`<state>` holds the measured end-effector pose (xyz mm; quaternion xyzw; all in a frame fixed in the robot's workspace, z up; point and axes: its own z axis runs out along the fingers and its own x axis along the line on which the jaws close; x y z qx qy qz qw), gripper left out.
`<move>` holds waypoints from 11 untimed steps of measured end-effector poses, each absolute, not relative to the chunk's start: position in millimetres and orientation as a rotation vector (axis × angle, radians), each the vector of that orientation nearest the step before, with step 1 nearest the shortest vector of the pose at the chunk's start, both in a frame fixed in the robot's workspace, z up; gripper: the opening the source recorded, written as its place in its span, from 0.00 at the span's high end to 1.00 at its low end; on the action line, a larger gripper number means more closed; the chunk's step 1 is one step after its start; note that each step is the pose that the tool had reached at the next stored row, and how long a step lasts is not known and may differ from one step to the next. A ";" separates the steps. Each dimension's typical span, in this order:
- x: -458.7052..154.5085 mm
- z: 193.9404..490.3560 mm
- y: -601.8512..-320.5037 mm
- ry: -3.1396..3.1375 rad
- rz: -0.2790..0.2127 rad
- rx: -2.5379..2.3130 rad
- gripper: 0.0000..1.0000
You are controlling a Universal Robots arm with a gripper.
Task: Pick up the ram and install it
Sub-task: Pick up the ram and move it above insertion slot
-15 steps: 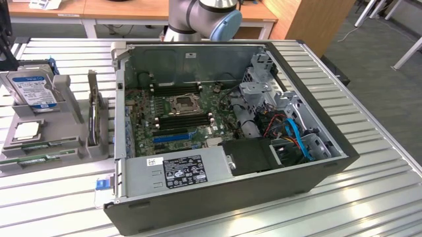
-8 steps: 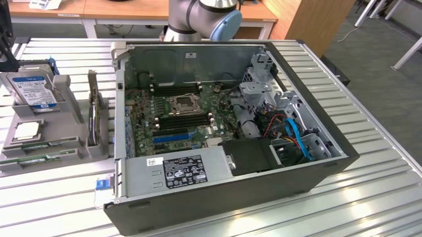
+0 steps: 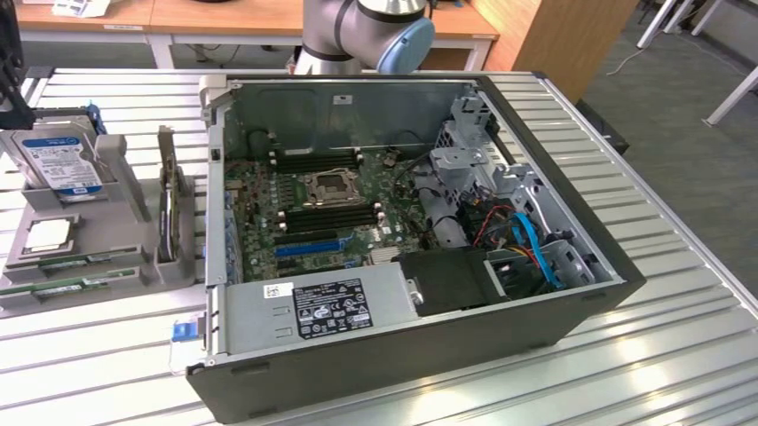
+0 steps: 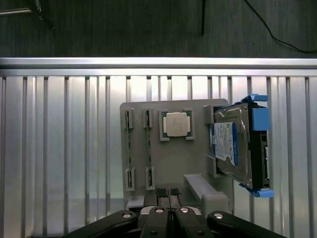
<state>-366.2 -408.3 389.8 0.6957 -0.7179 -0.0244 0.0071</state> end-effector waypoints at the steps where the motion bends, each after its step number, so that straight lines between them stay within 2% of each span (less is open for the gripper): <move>1: -366.2 389.8 -408.4 -2.245 -0.076 2.176 0.89; 2: -366.2 389.8 -408.4 -2.245 -0.076 2.176 0.84; 3: -366.2 389.8 -408.3 -2.245 -0.076 2.176 0.84; 4: -366.2 389.7 -408.3 -2.245 -0.076 2.176 0.76; 11: -366.2 387.1 -408.4 -2.245 -0.076 2.176 0.76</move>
